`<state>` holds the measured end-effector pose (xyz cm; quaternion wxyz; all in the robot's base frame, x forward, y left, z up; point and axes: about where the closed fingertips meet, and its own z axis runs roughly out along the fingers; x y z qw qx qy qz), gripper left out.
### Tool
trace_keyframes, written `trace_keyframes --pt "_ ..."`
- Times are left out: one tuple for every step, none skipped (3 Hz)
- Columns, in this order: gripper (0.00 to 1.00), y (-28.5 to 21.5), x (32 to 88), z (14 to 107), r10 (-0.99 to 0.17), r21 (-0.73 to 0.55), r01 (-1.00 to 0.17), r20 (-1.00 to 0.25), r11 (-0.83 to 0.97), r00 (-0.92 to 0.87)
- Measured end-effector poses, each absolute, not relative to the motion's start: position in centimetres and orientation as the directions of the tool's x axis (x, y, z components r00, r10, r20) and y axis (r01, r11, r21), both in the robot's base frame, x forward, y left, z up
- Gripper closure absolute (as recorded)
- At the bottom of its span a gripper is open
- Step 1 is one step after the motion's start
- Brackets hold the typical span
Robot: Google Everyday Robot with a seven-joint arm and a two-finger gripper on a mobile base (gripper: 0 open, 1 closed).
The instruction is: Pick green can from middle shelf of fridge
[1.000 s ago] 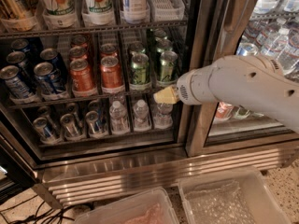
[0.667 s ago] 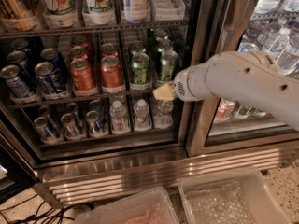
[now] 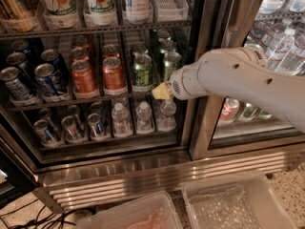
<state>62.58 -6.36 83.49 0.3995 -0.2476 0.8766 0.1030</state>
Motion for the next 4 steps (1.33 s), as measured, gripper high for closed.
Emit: trace_keyframes --pt "0.42 -6.3 63.4 83.3 -0.356 -0.025 -0.512 -0.748 0.859 -0.56" --pt "0.42 -7.6 64.3 83.4 -0.353 -0.05 -0.484 -0.749 0.874 -0.561" --pt "0.43 -9.5 64.9 83.3 -0.336 -0.066 -0.438 -0.747 0.896 -0.574" --pt "0.44 -10.6 66.2 83.8 -0.294 -0.061 -0.389 -0.763 0.919 -0.576"
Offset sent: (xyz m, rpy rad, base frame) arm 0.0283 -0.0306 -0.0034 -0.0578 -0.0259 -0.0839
